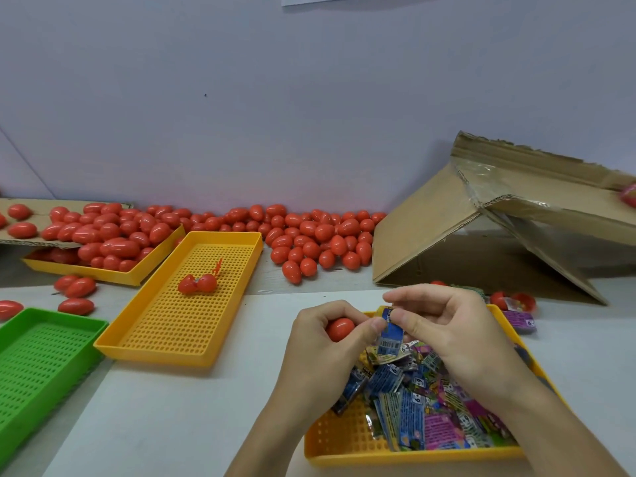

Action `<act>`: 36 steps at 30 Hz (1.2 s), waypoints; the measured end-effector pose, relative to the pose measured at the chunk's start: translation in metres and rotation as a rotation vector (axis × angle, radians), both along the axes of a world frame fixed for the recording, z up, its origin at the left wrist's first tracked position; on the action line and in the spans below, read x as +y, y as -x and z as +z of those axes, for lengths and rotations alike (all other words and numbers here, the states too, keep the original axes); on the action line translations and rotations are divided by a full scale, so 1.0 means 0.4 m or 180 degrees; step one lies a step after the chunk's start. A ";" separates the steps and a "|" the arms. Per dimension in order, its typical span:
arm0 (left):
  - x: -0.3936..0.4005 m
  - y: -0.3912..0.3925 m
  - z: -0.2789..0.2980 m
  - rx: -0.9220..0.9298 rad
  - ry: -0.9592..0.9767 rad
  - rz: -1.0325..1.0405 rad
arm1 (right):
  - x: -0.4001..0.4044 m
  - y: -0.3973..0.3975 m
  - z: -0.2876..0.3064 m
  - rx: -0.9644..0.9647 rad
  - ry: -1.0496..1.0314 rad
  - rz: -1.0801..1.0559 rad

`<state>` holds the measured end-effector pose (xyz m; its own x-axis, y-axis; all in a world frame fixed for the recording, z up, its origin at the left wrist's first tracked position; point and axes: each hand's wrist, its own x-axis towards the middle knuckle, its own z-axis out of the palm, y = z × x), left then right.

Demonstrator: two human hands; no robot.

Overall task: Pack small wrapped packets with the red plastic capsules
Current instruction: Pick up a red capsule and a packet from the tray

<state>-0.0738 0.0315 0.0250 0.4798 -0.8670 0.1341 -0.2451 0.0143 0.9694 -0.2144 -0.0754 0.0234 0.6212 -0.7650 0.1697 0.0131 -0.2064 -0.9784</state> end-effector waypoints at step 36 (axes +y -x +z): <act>-0.004 0.016 -0.001 0.0072 0.0160 0.0291 | 0.017 -0.014 0.004 0.0036 0.0065 -0.0520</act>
